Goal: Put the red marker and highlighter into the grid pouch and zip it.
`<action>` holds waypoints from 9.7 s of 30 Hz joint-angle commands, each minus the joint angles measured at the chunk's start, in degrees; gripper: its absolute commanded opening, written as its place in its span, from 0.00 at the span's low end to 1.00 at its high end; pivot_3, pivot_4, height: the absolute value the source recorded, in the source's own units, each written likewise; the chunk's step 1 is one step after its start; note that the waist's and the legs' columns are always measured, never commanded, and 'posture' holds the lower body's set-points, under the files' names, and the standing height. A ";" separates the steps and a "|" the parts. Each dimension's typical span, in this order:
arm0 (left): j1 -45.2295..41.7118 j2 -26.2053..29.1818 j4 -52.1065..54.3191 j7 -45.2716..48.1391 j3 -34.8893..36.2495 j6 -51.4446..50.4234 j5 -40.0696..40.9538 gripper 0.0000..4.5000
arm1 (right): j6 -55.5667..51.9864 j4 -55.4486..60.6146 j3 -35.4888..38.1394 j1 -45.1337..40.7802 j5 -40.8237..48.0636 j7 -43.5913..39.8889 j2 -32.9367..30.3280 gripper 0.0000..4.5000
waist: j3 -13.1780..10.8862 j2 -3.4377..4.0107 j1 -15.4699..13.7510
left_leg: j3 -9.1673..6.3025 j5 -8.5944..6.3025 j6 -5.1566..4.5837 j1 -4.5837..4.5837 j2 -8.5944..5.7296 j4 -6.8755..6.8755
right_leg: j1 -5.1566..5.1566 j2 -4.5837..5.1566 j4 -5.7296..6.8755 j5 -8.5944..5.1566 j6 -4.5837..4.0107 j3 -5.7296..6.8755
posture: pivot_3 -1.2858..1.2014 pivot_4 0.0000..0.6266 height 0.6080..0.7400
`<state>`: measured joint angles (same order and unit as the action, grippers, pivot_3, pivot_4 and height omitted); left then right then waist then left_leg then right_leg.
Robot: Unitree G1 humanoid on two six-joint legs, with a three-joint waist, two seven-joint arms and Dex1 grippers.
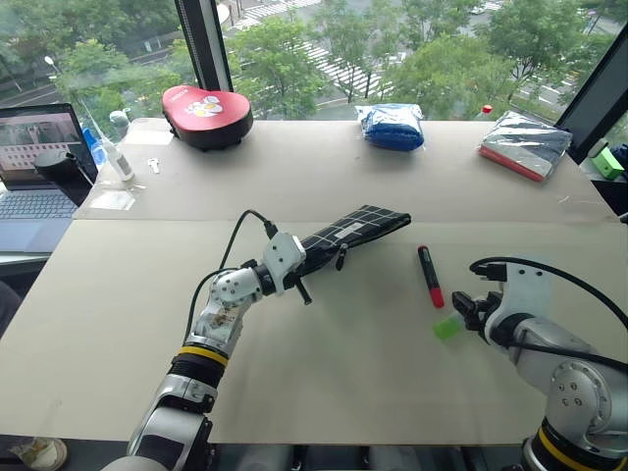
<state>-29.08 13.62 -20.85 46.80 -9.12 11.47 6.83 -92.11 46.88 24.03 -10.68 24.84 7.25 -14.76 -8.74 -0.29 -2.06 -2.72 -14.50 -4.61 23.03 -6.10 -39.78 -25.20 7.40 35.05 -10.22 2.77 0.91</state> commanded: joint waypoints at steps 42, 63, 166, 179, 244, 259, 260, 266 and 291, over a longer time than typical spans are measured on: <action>-1.96 0.72 -0.77 -1.69 2.36 1.78 0.38 0.00 | -0.39 1.53 -2.95 0.60 -8.66 9.08 5.86 0.01 | 0.04 -0.03 1.39 | -0.01 -0.12 -0.20 -0.19 0.01 0.07 | 0.08 -0.11 0.02 -0.01 0.01 -0.08 | 0.52 0.24 1.00; -0.79 -0.23 0.11 -2.17 2.00 1.11 0.72 0.00 | -0.39 6.70 -1.95 -0.57 -11.85 8.32 16.22 0.88 | 0.04 -0.03 1.40 | -0.01 -0.12 -0.20 -0.18 0.02 0.10 | 0.05 -0.13 0.02 -0.01 0.01 -0.11 | 0.52 0.24 1.00; 5.78 5.95 12.72 3.85 1.07 -3.43 2.96 0.00 | 50.48 -32.18 -30.80 -18.49 -14.40 -55.07 -36.29 0.23 | -0.13 -0.17 1.02 | -0.03 -0.13 -0.13 -0.03 0.00 0.07 | -0.03 -0.05 -0.14 -0.06 0.08 -0.21 | 0.52 0.24 1.00; 5.18 5.30 12.26 2.58 1.34 -4.03 3.21 0.00 | 47.48 -30.52 -29.48 -17.96 -12.78 -56.19 -35.97 0.23 | -0.13 -0.17 1.03 | -0.04 -0.09 -0.06 -0.01 0.00 0.06 | -0.04 -0.04 -0.12 -0.06 0.08 -0.20 | 0.52 0.24 1.00; 4.12 4.23 10.36 3.60 1.32 -2.65 2.94 0.00 | 58.23 -32.72 -23.62 -21.20 -0.29 -65.92 -31.80 0.88 | -0.13 -0.17 1.18 | -0.09 0.00 0.09 0.05 0.00 0.07 | -0.09 -0.10 -0.10 -0.04 0.05 -0.21 | 0.52 0.24 1.00; 3.88 4.20 10.13 3.51 1.07 -2.81 2.63 0.00 | 32.92 -25.66 -22.11 -13.85 -1.98 -41.54 -30.63 0.88 | -0.13 -0.17 1.19 | -0.05 -0.08 -0.03 0.05 0.01 0.03 | -0.12 -0.01 -0.06 -0.03 0.04 -0.28 | 0.52 0.24 1.00; 3.78 4.13 10.10 3.51 1.04 -2.82 2.63 0.00 | 32.11 -26.27 -22.59 -14.32 -2.75 -39.80 -29.45 0.88 | -0.13 -0.17 1.18 | -0.05 -0.09 -0.04 0.05 0.01 0.03 | -0.12 -0.01 -0.06 -0.03 0.04 -0.28 | 0.52 0.24 1.00; 3.31 3.92 9.78 3.47 0.99 -2.75 2.56 0.00 | 31.07 -29.59 -23.11 -15.69 -6.00 -33.85 -25.43 0.88 | -0.13 -0.17 1.06 | -0.06 -0.09 -0.06 0.06 -0.03 0.00 | -0.12 -0.01 -0.06 -0.03 0.04 -0.27 | 0.52 0.24 1.00; 3.06 3.63 9.95 2.84 0.92 -2.91 2.50 0.00 | 33.66 -38.79 -23.51 -11.88 -11.44 -29.17 -19.59 0.32 | -0.11 -0.16 1.14 | -0.05 -0.13 -0.13 -0.15 -0.04 -0.02 | 0.10 -0.05 -0.06 -0.02 0.05 -0.24 | 0.52 0.24 1.00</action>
<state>-24.87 17.40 -12.05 50.05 -8.43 7.61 9.10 -58.59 8.93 -0.47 -23.53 14.75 -22.64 -33.71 -8.85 -0.45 -0.93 -2.77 -14.62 -4.72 22.89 -6.15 -39.80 -25.10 7.34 34.99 -10.24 2.82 0.68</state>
